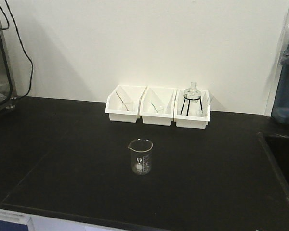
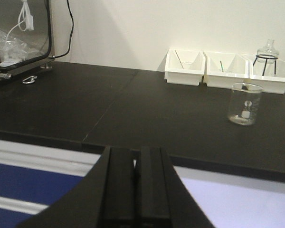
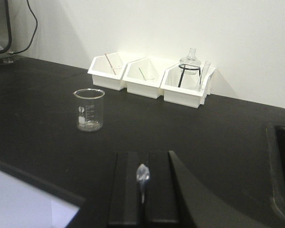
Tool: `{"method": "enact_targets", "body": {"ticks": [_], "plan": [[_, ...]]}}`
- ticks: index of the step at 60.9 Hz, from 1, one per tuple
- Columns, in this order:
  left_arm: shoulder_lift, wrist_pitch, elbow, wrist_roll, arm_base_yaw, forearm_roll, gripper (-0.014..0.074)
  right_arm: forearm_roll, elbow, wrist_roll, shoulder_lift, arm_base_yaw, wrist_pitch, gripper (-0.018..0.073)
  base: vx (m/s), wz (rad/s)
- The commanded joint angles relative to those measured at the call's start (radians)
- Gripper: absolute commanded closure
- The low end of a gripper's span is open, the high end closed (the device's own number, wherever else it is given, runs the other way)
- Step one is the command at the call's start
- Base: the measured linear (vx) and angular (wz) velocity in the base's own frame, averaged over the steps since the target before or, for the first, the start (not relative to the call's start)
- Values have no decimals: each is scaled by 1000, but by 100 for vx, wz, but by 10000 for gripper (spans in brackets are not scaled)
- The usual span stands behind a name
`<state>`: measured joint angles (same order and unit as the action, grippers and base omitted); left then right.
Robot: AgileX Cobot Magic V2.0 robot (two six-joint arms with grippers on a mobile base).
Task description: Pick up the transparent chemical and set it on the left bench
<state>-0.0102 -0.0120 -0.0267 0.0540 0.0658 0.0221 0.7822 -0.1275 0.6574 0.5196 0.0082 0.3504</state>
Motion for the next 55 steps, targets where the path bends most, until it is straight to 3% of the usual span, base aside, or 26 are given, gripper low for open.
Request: {"method": "enact_targets", "body": {"ticks": [1,55], "plan": [[-19,78,-16,-8,2,1,600,-17,-29,-1,1,0,57,566,36,0],[-19,78,-16,-8,2,1,600,-17,-29,-1,1,0,57,566,28,-1]]}}
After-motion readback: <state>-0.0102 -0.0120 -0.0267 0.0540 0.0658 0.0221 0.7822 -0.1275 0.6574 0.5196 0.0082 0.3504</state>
